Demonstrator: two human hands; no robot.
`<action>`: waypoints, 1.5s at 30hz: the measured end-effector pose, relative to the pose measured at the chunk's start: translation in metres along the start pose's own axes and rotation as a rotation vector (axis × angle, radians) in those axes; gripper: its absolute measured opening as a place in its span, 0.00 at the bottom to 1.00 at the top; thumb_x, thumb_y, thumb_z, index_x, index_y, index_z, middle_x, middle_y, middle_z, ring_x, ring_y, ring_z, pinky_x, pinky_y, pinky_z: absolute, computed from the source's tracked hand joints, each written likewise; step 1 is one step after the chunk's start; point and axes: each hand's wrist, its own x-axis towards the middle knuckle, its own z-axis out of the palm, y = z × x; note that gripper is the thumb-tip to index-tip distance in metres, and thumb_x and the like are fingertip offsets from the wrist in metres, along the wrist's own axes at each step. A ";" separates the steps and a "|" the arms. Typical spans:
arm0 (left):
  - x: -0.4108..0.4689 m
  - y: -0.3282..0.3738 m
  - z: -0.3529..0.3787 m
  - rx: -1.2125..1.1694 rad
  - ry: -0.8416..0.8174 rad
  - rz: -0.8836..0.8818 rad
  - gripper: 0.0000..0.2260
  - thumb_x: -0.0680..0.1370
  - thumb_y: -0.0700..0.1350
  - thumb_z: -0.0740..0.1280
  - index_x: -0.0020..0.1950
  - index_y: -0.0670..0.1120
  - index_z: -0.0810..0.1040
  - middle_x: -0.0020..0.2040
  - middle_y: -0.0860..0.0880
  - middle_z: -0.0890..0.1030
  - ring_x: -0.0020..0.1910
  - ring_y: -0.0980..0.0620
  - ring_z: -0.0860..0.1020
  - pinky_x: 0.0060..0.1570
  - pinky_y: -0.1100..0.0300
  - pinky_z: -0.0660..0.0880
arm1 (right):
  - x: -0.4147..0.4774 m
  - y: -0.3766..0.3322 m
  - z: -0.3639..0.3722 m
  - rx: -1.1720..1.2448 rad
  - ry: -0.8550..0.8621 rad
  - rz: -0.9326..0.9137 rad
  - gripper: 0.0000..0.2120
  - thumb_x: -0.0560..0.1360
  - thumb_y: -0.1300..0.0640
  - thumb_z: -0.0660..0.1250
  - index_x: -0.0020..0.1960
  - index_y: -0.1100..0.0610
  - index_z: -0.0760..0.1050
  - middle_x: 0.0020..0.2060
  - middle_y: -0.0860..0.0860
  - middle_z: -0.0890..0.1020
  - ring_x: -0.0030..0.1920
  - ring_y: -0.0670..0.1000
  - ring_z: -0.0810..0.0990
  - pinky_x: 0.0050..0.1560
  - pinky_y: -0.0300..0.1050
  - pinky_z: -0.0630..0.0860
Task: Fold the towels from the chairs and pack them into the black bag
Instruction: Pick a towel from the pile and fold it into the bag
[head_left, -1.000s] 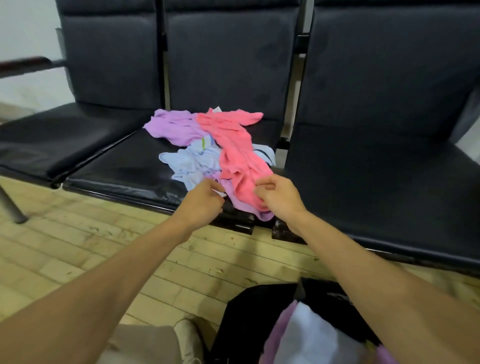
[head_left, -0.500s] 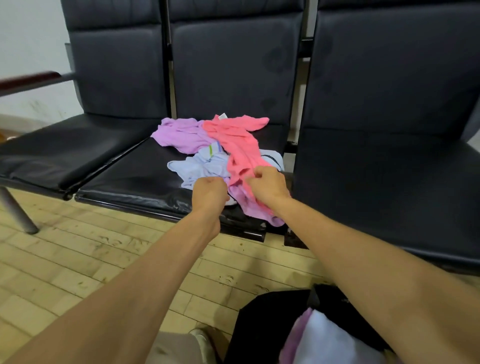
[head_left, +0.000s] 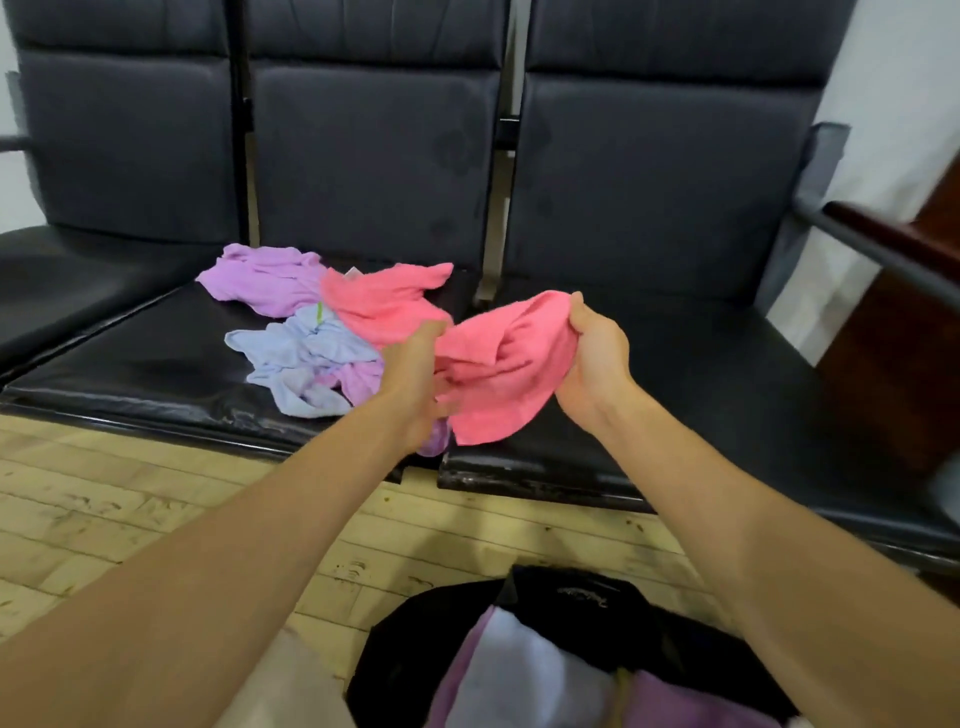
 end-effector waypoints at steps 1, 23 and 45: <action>0.001 -0.006 0.009 0.004 -0.030 -0.028 0.11 0.78 0.51 0.60 0.55 0.46 0.74 0.46 0.45 0.76 0.43 0.45 0.75 0.53 0.48 0.74 | -0.002 -0.006 -0.015 0.003 -0.012 0.010 0.19 0.82 0.51 0.58 0.59 0.64 0.78 0.54 0.60 0.83 0.55 0.58 0.82 0.59 0.54 0.77; -0.012 -0.051 0.110 0.259 -0.178 0.324 0.21 0.68 0.36 0.67 0.60 0.49 0.77 0.54 0.47 0.81 0.53 0.49 0.80 0.51 0.52 0.78 | -0.028 -0.024 -0.153 -0.888 -0.031 -0.079 0.09 0.77 0.63 0.59 0.47 0.53 0.77 0.42 0.52 0.84 0.39 0.51 0.82 0.37 0.43 0.78; -0.058 -0.088 0.075 0.355 -0.233 -0.115 0.11 0.79 0.37 0.62 0.58 0.32 0.77 0.56 0.34 0.80 0.56 0.40 0.79 0.56 0.48 0.75 | -0.048 -0.007 -0.147 -0.817 -0.343 0.038 0.22 0.70 0.56 0.76 0.62 0.55 0.76 0.42 0.51 0.85 0.40 0.48 0.81 0.40 0.41 0.75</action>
